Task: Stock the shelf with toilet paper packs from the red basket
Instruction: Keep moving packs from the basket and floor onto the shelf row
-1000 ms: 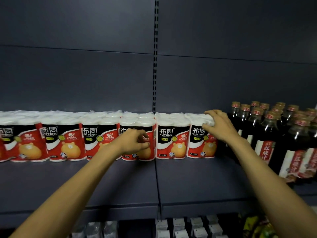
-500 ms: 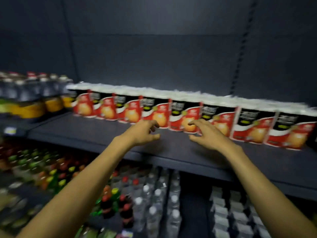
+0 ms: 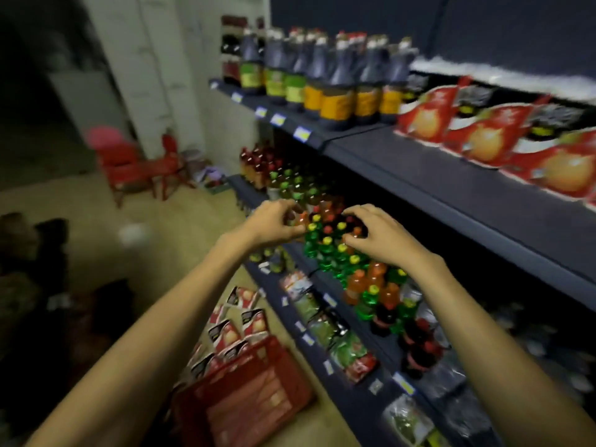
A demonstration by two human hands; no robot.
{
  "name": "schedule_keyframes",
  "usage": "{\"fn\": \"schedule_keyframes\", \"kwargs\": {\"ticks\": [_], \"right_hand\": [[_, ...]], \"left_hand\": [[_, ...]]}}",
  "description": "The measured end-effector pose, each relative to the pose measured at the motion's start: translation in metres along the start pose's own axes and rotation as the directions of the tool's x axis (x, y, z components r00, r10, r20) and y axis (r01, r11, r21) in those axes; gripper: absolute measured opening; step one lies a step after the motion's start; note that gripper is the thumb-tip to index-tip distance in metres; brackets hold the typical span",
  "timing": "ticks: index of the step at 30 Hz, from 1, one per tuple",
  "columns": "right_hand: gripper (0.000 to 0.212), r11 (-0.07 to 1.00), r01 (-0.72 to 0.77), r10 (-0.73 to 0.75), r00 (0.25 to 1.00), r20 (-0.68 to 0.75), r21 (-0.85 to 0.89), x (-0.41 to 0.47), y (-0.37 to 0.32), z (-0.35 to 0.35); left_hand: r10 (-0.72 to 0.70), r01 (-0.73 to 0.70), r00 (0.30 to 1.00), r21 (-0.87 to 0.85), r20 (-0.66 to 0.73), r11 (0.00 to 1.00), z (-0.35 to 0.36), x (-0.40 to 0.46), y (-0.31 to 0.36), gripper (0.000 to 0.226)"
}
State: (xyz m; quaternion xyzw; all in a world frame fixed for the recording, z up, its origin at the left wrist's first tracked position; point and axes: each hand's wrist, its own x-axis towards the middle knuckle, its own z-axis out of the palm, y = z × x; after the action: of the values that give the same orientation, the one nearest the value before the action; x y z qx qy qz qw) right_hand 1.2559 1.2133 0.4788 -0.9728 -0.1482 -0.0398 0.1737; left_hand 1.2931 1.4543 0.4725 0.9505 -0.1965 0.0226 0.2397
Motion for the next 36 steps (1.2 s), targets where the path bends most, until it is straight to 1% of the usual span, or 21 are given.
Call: {"fn": "schedule_keyframes", "kwargs": {"ticks": [3, 6, 9, 13, 17, 19, 21, 23, 25, 27, 29, 31, 34, 36], "right_hand": [[0.056, 0.997, 0.072, -0.075, 0.990, 0.118, 0.027, 0.048, -0.017, 0.057], [0.061, 0.991, 0.115, -0.127, 0.968, 0.218, 0.069, 0.090, -0.022, 0.113], [0.065, 0.985, 0.129, -0.160, 0.931, 0.329, 0.114, 0.122, -0.021, 0.168], [0.064, 0.975, 0.130, -0.198, 0.872, 0.447, 0.179, 0.151, -0.015, 0.240], [0.062, 0.973, 0.113, -0.210, 0.802, 0.560, 0.202, 0.170, -0.014, 0.313], [0.065, 0.971, 0.103, -0.216, 0.765, 0.607, 0.216, 0.176, -0.015, 0.351], [0.066, 0.971, 0.095, -0.218, 0.731, 0.646, 0.220, 0.186, -0.016, 0.393], [0.064, 0.973, 0.087, -0.212, 0.715, 0.666, 0.216, 0.196, -0.019, 0.437], [0.062, 0.978, 0.089, -0.194, 0.709, 0.678, 0.188, 0.208, -0.021, 0.482], [0.061, 0.979, 0.112, -0.201, 0.701, 0.684, 0.173, 0.219, -0.020, 0.532], [0.062, 0.981, 0.109, -0.191, 0.706, 0.682, 0.162, 0.230, -0.017, 0.582], [0.060, 0.981, 0.114, -0.189, 0.726, 0.661, 0.156, 0.240, -0.008, 0.637], [0.059, 0.979, 0.146, -0.205, 0.744, 0.636, 0.146, 0.257, 0.010, 0.722], [0.057, 0.977, 0.156, -0.214, 0.742, 0.636, 0.147, 0.266, 0.024, 0.776]], "left_hand": [[-0.158, 0.158, 0.987, -0.003, -0.007, 0.987, 0.010, -0.018, -0.060, 0.045], [-0.326, 0.326, 0.945, -0.017, 0.019, 0.945, 0.029, -0.032, -0.111, 0.049], [-0.492, 0.494, 0.869, -0.034, 0.058, 0.869, 0.056, -0.047, -0.160, 0.054], [-0.641, 0.647, 0.761, -0.053, 0.101, 0.760, 0.091, -0.077, -0.210, 0.062], [-0.725, 0.734, 0.678, -0.076, 0.120, 0.674, 0.124, -0.111, -0.250, 0.086], [-0.757, 0.770, 0.638, -0.098, 0.141, 0.631, 0.143, -0.129, -0.271, 0.090], [-0.780, 0.796, 0.605, -0.116, 0.159, 0.594, 0.164, -0.145, -0.299, 0.086], [-0.813, 0.833, 0.553, -0.122, 0.182, 0.539, 0.189, -0.160, -0.332, 0.071], [-0.831, 0.854, 0.520, -0.135, 0.198, 0.502, 0.215, -0.169, -0.368, 0.056], [-0.838, 0.863, 0.504, -0.148, 0.208, 0.482, 0.245, -0.173, -0.406, 0.052], [-0.840, 0.867, 0.497, -0.172, 0.218, 0.469, 0.280, -0.173, -0.447, 0.058], [-0.840, 0.869, 0.492, -0.193, 0.228, 0.457, 0.321, -0.168, -0.491, 0.064], [-0.838, 0.868, 0.489, -0.225, 0.241, 0.442, 0.384, -0.157, -0.554, 0.071], [-0.839, 0.865, 0.491, -0.243, 0.235, 0.439, 0.429, -0.148, -0.594, 0.068]]}}
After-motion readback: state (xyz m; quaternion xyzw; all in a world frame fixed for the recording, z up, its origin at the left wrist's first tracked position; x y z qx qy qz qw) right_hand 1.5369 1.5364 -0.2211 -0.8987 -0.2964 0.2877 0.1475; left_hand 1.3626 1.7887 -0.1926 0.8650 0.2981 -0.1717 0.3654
